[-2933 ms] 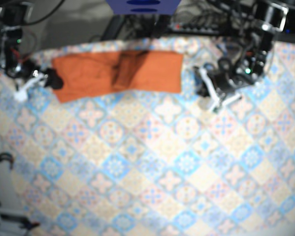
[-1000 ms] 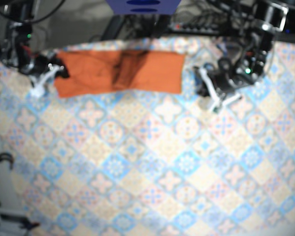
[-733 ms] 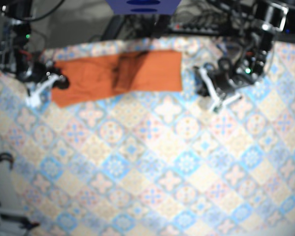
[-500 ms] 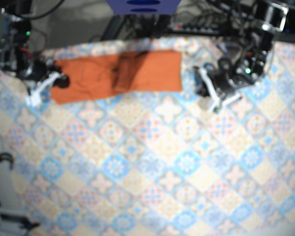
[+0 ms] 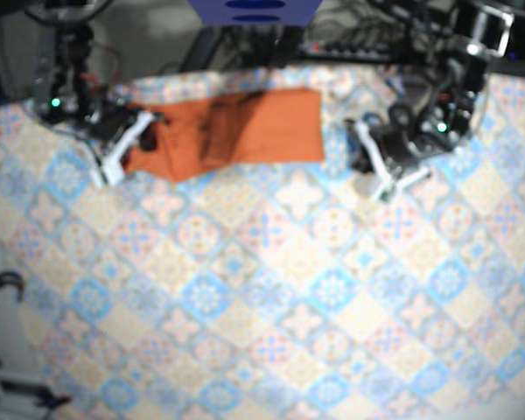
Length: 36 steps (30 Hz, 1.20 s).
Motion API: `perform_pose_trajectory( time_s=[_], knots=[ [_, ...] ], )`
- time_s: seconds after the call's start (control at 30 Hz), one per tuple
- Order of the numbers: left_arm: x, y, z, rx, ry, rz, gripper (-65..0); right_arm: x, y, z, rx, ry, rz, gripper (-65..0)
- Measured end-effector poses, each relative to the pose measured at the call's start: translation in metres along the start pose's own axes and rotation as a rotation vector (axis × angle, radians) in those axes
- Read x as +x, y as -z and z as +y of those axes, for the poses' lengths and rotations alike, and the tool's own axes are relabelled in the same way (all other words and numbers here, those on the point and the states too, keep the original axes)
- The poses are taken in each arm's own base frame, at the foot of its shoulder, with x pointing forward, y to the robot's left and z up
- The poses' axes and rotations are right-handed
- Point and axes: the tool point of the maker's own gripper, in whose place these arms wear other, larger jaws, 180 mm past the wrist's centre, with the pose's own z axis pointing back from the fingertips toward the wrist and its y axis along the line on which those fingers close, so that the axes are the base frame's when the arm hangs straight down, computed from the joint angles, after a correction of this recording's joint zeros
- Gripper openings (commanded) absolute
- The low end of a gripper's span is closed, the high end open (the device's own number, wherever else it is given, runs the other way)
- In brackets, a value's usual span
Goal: Fold the T-shirt properly
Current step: 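Grasp the other strip end with the right gripper, then lift and fold the held end toward the left gripper with the right gripper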
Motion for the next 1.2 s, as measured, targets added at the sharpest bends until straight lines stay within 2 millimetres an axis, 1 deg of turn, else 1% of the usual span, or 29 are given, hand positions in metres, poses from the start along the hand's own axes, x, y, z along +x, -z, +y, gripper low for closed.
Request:
perform_pose_trajectory(
  time_s=[0.07,0.13,0.23,0.37,0.43,0.5,0.63,0.77,0.9,0.97,1.1,1.17,1.2],
  knots=[
    [-0.003,-0.002,0.004,0.008,0.012,0.015,-57.5,-0.005,0.005,0.014,0.026,-0.011,0.014,-64.9],
    [-0.003,-0.003,0.007,0.017,0.008,0.016,-57.5,-0.007,0.009,0.022,0.037,-0.020,0.025,-64.9],
    [-0.002,-0.003,0.007,0.013,0.014,0.009,-57.5,-0.004,0.014,0.035,0.067,-0.030,0.017,-64.9],
    [-0.005,-0.007,0.015,0.035,0.025,0.024,-57.5,-0.007,0.019,0.051,0.102,-0.025,0.021,-64.9],
    [-0.005,-0.008,0.016,0.036,0.028,0.024,-57.5,-0.002,0.018,0.061,0.122,-0.032,0.003,-64.9],
    [-0.005,-0.007,0.015,0.030,0.027,0.022,-57.5,0.004,0.018,0.064,0.126,-0.034,-0.018,-64.9],
    [-0.005,-0.007,0.015,0.030,0.028,0.022,-57.5,0.004,0.016,0.065,0.125,-0.042,-0.015,-65.0],
    [-0.006,-0.007,0.013,0.026,0.029,0.025,-57.5,0.017,0.010,0.067,0.125,-0.059,-0.057,-65.0],
    [-0.007,-0.007,0.013,0.025,0.028,0.027,-57.5,0.023,0.011,0.064,0.112,-0.052,-0.068,-65.0],
    [-0.011,-0.005,0.015,0.027,0.019,0.039,-57.5,0.028,0.011,0.064,0.108,-0.050,-0.078,-65.0],
    [-0.028,-0.001,0.023,0.039,-0.008,0.083,-57.5,0.042,0.007,0.067,0.112,-0.072,-0.113,-65.0],
    [-0.031,0.000,0.024,0.040,-0.018,0.086,-57.5,0.041,0.009,0.072,0.123,-0.080,-0.109,-65.0],
    [-0.029,0.002,0.026,0.042,-0.023,0.068,-57.5,0.038,0.010,0.077,0.134,-0.088,-0.098,-65.0]
  ],
)
